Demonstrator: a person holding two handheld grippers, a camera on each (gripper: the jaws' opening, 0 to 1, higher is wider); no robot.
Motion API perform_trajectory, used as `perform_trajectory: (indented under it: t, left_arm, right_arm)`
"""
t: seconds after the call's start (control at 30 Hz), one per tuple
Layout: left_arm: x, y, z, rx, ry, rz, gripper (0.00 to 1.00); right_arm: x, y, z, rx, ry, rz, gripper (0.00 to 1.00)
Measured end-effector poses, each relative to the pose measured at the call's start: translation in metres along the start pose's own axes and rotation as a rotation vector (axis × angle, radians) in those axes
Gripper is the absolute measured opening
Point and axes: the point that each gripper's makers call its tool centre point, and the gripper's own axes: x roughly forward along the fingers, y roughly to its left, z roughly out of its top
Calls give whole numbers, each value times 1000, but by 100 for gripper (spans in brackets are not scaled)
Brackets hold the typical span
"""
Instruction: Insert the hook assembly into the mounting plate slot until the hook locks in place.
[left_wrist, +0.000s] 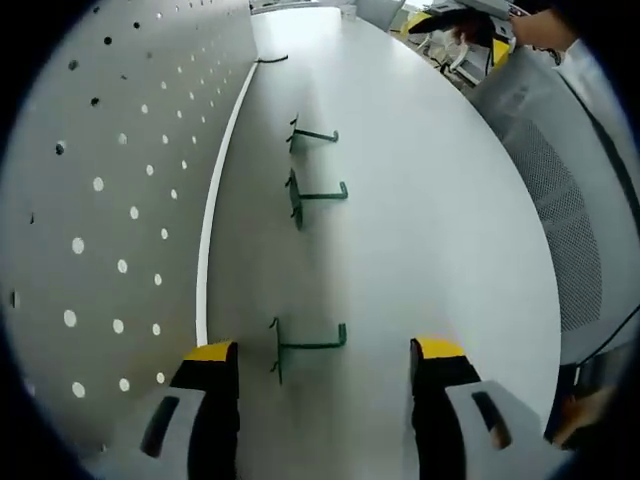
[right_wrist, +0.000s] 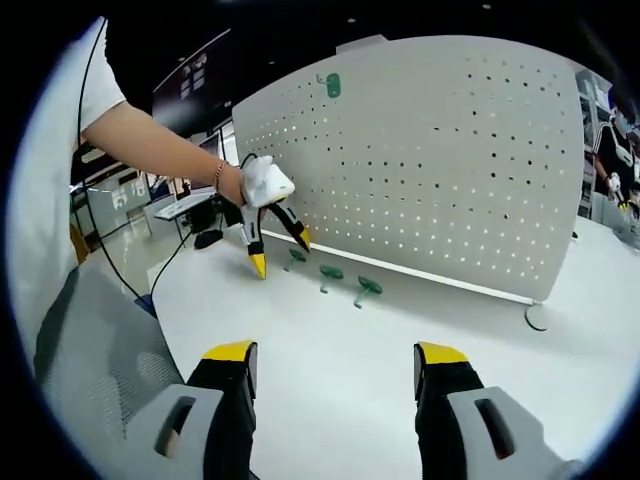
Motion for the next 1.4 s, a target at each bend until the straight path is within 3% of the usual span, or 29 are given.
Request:
perform_trajectory:
  t: [0.57,0.7,1.4]
  left_arm:
    - [-2,6,2,-35,-43,14,63]
    - [-4,8,2,-54,-49,23,52]
    - [-8,15,-4,-124,-35,63,26]
  right_arm:
    - [0,-5,2,26,-12,-19,60]
    - [0,-5,3,25,-14,-20,60]
    - [-3,-6,4,28,-24,-28,60]
